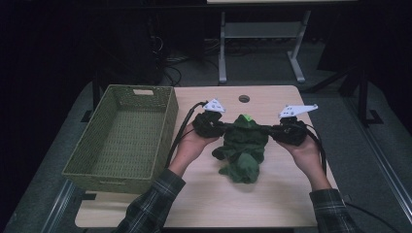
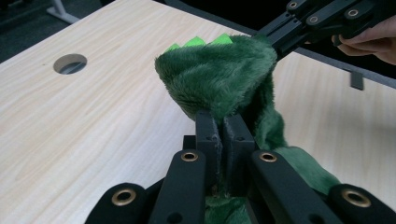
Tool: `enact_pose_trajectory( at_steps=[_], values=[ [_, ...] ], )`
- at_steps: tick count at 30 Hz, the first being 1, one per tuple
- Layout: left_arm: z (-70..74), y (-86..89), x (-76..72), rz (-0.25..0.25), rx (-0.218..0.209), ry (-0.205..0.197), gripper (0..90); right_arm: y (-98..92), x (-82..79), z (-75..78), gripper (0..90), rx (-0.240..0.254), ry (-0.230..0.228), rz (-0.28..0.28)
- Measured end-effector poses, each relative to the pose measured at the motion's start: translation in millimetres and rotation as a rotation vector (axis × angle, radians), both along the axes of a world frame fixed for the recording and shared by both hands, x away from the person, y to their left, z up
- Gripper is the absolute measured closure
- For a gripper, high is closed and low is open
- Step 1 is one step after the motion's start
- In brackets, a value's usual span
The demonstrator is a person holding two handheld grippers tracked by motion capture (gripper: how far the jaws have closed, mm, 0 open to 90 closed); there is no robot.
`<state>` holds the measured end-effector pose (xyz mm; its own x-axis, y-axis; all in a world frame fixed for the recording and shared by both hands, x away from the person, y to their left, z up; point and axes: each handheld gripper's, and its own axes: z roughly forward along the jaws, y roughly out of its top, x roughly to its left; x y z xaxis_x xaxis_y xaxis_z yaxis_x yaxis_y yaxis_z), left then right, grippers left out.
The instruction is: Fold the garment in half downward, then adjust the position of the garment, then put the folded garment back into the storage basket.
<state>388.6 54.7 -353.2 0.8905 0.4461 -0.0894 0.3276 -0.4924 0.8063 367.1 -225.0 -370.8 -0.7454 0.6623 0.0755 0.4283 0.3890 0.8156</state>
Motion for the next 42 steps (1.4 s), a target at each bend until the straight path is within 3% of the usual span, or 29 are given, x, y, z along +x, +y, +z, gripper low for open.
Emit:
enact_pose_trajectory(
  at_steps=[11,24,34,42],
  values=[
    [-5.5,4.3,-20.5,-0.037,-0.001,0.021,86.5,-1.0,-30.4,-9.8,87.3,0.008,-0.004,0.032],
    [-15.7,13.8,-46.3,-0.084,0.022,0.012,86.6,5.6,-59.7,-19.5,87.4,-0.004,-0.003,0.081],
    [-36.2,15.3,-65.3,-0.133,0.041,0.027,86.4,5.2,-79.5,-37.7,87.0,-0.008,0.030,0.102],
    [-55.6,12.3,-78.1,-0.162,0.052,0.062,86.4,4.2,-90.1,-51.4,86.7,-0.012,0.058,0.108]
  ],
)
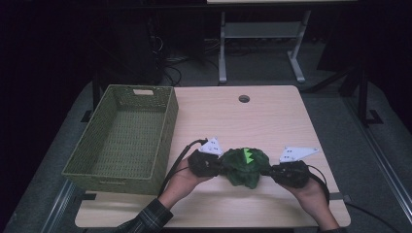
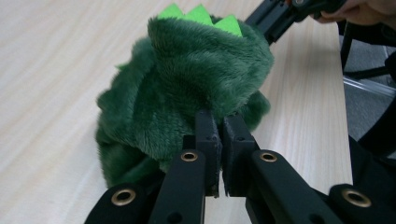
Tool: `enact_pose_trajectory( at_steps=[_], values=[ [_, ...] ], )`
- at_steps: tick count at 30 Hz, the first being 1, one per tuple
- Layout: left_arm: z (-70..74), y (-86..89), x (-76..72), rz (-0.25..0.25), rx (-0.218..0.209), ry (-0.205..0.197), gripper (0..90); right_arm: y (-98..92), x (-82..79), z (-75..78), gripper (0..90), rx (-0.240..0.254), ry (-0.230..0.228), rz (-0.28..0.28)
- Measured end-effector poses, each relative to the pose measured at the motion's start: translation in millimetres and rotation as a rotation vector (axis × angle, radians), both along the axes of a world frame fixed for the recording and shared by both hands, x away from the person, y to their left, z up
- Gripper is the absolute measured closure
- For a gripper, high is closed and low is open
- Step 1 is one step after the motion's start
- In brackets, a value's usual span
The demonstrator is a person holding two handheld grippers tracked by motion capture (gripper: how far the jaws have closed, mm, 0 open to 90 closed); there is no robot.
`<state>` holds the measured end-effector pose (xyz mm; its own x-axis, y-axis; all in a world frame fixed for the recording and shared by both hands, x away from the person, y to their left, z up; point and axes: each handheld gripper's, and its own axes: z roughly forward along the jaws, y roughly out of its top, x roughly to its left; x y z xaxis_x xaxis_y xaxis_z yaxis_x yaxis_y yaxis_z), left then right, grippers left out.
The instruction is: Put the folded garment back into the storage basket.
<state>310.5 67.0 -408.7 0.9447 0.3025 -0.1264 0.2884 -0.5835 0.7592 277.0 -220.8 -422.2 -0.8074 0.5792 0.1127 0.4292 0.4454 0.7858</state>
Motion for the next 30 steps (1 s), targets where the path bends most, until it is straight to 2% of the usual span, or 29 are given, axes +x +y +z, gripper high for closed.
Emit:
enact_pose_trajectory(
  at_steps=[7,13,17,19,25,30],
  values=[
    [-14.9,-5.4,-2.6,-0.025,0.030,0.032,86.3,-0.6,-4.1,-8.3,86.4,-0.010,0.023,0.007],
    [-29.2,-9.5,-2.1,-0.035,0.059,0.067,86.1,3.6,-5.1,-19.3,86.3,-0.038,0.076,0.024],
    [-38.1,-13.2,-2.5,-0.042,0.086,0.067,83.5,6.6,-3.4,-27.2,85.1,-0.050,0.102,0.036],
    [-37.4,-12.7,-3.1,-0.039,0.082,0.070,79.7,7.7,-2.9,-29.2,81.4,-0.058,0.107,0.039],
    [-24.4,-5.4,-14.1,-0.039,0.046,0.050,66.3,5.0,-8.4,-25.3,69.3,-0.035,0.114,0.047],
    [-17.9,-0.3,-24.1,-0.042,0.027,0.040,61.8,2.3,-18.7,-21.5,62.1,-0.024,0.099,0.047]
  ],
)
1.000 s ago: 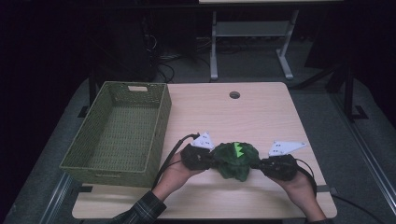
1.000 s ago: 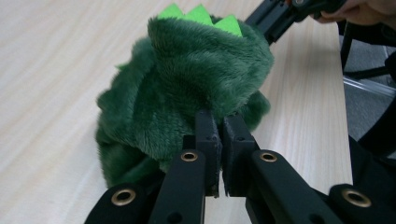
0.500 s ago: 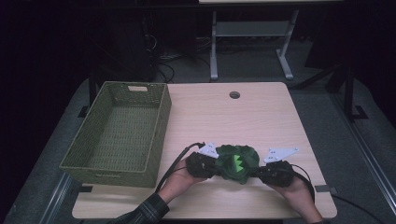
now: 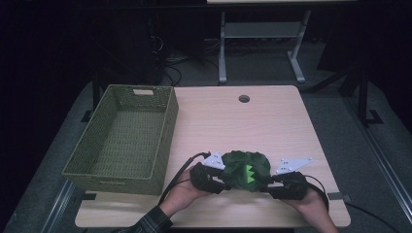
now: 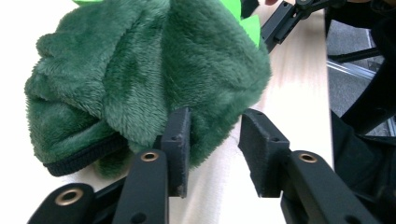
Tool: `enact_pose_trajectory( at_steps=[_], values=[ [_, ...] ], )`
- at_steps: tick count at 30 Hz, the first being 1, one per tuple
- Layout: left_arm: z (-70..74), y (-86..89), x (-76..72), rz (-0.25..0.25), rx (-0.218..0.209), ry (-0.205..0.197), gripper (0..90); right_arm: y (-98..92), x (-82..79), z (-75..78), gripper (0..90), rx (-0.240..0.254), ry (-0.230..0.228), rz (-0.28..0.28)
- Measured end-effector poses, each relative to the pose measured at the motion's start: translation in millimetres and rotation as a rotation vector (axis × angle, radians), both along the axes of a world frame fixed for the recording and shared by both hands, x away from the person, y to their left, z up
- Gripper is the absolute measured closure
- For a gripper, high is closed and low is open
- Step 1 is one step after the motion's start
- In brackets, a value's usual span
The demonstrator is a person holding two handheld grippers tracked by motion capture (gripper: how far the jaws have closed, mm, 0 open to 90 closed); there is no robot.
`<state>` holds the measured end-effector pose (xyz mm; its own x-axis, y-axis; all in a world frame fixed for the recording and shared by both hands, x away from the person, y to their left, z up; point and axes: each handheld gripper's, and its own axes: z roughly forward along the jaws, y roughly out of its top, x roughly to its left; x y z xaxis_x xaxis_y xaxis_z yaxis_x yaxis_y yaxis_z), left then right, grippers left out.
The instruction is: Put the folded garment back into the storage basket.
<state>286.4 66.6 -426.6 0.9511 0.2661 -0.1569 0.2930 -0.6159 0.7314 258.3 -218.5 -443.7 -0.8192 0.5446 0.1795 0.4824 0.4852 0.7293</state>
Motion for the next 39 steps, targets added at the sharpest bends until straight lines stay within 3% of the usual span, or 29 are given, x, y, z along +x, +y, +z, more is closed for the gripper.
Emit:
enact_pose_trajectory(
  at_steps=[6,15,21,24,27,32,35,39],
  values=[
    [3.7,5.8,-4.1,0.009,-0.010,-0.002,61.7,-4.0,-10.0,5.5,59.1,0.006,-0.019,-0.002],
    [17.4,5.6,1.5,0.025,-0.041,-0.023,66.0,-1.9,-18.0,15.2,55.2,0.000,-0.052,0.029],
    [29.0,-5.0,15.5,0.030,-0.073,-0.033,80.8,-5.5,-7.3,22.3,74.2,0.033,-0.065,-0.023],
    [28.3,-17.7,22.9,0.027,-0.062,-0.049,88.3,-5.2,-0.1,22.0,84.4,0.030,-0.062,-0.051],
    [23.8,-27.3,28.5,0.040,-0.040,-0.045,89.6,-3.1,5.1,17.6,88.9,0.020,-0.050,-0.050],
    [1.9,-32.1,36.5,0.059,0.069,-0.052,89.8,3.8,6.9,8.0,89.7,-0.014,-0.026,-0.030],
    [-10.2,-32.1,38.9,0.064,0.084,-0.025,89.8,4.4,8.3,1.4,89.7,-0.028,-0.009,-0.028],
    [-17.2,-31.5,40.4,0.067,0.105,-0.019,89.8,5.0,10.7,-7.4,89.8,-0.059,0.016,-0.036]
  ],
)
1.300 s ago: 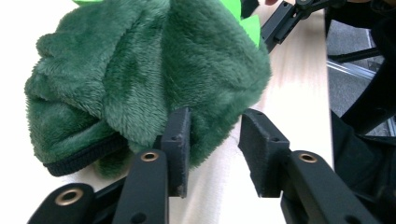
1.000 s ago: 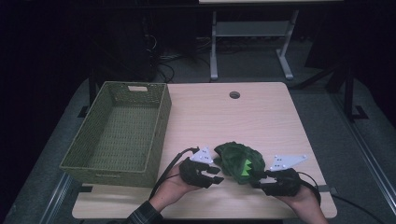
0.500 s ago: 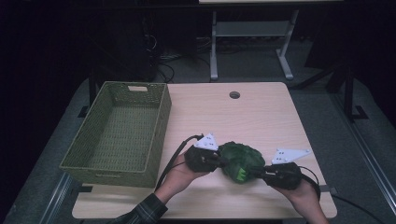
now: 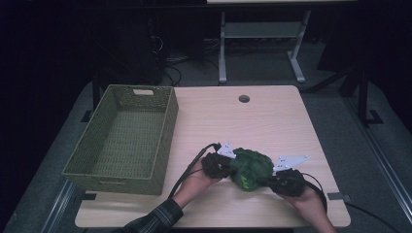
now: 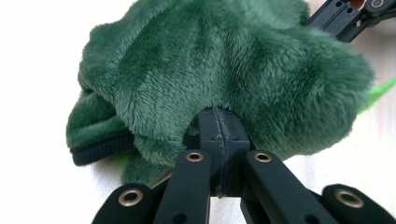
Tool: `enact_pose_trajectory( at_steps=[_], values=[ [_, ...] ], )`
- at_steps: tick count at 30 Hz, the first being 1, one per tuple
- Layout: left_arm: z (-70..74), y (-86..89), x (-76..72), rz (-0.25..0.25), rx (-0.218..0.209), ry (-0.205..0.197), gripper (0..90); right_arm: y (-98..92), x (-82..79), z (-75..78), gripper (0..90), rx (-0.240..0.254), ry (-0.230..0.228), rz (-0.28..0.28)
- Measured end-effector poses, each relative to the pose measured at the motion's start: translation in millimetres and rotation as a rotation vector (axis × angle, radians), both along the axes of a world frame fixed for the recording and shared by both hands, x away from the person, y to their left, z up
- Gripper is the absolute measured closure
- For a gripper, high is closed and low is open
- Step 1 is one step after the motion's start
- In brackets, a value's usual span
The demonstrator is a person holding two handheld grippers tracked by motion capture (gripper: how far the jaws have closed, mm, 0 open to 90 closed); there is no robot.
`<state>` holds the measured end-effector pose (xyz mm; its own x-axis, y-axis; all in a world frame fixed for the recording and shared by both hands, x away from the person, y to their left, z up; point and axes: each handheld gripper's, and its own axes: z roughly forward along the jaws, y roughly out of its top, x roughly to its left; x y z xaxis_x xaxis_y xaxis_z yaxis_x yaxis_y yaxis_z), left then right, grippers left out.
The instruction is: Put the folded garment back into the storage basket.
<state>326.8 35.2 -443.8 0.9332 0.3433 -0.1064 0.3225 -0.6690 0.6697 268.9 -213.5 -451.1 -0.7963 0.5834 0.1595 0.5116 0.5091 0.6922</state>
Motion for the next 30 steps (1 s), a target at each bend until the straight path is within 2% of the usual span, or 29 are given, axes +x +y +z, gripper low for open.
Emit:
enact_pose_trajectory(
  at_steps=[6,7,11,14,18,21,25,26,30],
  values=[
    [-8.2,3.1,-2.4,0.000,0.046,0.033,89.8,4.5,2.6,-9.4,89.9,0.002,0.028,0.002],
    [-10.5,3.5,-1.9,-0.010,0.064,0.032,89.8,5.0,3.5,-10.3,89.9,-0.002,0.025,0.006],
    [-13.5,1.1,-2.3,0.000,0.059,0.037,89.8,8.9,6.4,-14.1,90.0,-0.015,0.031,0.007],
    [-14.8,0.5,-2.1,-0.004,0.077,0.037,89.7,9.8,7.6,-15.8,89.9,-0.018,0.038,0.008],
    [-14.7,1.3,-2.0,-0.003,0.071,0.040,89.7,7.6,7.6,-17.1,89.9,-0.029,0.038,0.016],
    [-11.9,3.8,-3.0,0.002,0.047,0.049,89.6,3.0,4.3,-14.9,89.9,-0.037,0.044,0.005],
    [-3.9,10.3,-9.2,-0.002,0.019,0.062,89.1,-8.3,-2.2,-9.0,89.9,-0.019,0.024,-0.009],
    [-1.0,13.0,-11.0,-0.013,0.023,0.063,88.8,-13.4,-4.9,-5.8,89.9,-0.009,0.021,-0.024],
    [6.9,19.6,-21.1,-0.023,-0.010,0.071,85.9,-32.3,-7.2,4.3,89.8,0.026,-0.016,-0.068]
  ],
)
